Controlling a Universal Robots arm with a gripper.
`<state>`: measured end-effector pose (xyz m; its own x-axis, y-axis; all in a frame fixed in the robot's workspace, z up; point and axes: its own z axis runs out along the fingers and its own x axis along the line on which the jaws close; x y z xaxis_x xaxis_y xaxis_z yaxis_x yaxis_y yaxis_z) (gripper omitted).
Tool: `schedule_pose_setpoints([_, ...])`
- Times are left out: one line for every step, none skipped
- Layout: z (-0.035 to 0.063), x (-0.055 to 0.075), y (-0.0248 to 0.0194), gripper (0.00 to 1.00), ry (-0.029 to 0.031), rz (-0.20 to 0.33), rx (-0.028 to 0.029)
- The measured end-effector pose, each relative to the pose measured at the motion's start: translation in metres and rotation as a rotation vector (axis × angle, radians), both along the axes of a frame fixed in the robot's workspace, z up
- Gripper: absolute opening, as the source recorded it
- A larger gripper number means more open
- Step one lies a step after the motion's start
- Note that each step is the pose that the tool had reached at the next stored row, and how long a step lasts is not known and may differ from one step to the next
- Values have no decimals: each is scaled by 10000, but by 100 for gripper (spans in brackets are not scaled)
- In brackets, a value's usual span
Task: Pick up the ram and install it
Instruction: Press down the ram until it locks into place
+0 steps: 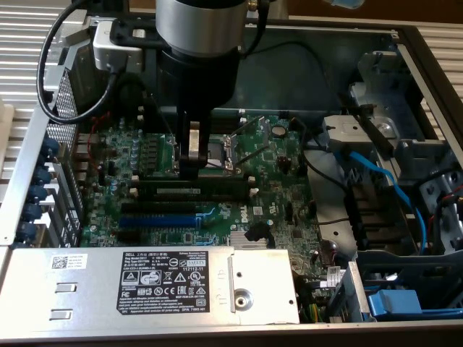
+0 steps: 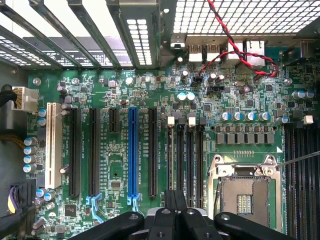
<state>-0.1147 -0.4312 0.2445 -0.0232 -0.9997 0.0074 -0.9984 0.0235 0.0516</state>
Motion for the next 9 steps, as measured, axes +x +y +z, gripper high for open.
schedule_pose_setpoints([0,0,0,10,0,-1,0])
schedule_pose_setpoints([0,4,0,10,0,0,0])
schedule_pose_setpoints([0,9,0,10,0,1,-1])
schedule_pose_setpoints([0,16,0,10,1,0,-1])
schedule_pose_setpoints([0,23,0,10,1,0,-1])
schedule_pose_setpoints([0,29,0,10,0,0,-1])
schedule_pose_setpoints([0,36,0,10,0,0,-1])
schedule_pose_setpoints([0,45,0,10,0,0,0])
schedule_pose_setpoints([0,53,0,10,0,0,-1])
